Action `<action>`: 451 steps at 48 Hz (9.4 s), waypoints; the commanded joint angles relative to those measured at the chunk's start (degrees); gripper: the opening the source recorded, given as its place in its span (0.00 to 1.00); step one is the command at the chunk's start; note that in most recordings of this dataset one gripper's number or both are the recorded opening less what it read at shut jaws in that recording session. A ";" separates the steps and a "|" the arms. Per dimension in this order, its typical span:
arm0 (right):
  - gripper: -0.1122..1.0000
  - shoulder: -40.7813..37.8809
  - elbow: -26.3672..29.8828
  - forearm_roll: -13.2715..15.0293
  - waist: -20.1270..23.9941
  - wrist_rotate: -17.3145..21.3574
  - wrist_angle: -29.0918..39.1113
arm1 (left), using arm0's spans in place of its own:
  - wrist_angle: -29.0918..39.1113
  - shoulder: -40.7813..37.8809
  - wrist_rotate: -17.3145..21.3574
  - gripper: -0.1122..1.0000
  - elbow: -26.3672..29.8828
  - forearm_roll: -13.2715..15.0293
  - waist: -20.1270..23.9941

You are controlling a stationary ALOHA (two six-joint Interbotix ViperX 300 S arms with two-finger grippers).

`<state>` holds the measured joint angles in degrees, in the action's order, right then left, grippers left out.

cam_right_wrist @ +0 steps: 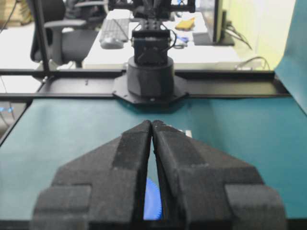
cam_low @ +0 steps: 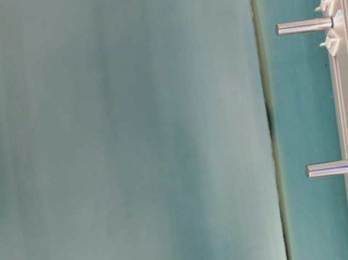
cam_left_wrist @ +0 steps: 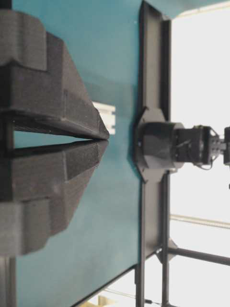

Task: Insert the large gear onto the shaft.
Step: 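Move the left gripper over the large blue gear's hub, then lower the open left gripper around the blue gear's raised hub, then close the left gripper on the hub to grip the blue gear, then lift the blue gear and carry it toward the right shaft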

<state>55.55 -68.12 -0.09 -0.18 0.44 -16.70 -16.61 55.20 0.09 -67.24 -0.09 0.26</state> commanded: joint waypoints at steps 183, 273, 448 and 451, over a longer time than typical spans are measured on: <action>0.11 0.00 0.09 -2.55 -3.69 4.13 27.77 | 55.99 -65.39 -6.42 0.16 48.34 -0.79 -8.53; 0.11 0.97 -0.88 -2.55 -3.69 5.27 27.51 | 56.43 -68.73 -6.42 0.95 48.52 -0.97 -8.26; 0.11 1.49 -1.32 -2.55 -3.69 5.36 27.33 | 70.31 -67.15 -5.01 0.79 61.35 -0.97 -8.26; 0.11 1.67 -1.32 -2.64 -3.60 5.36 27.33 | 73.04 -66.88 -3.08 0.79 63.37 -1.05 -8.17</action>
<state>57.30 -69.96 -2.72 -3.69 5.27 11.16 53.70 -14.94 -4.48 -8.09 -1.14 -7.91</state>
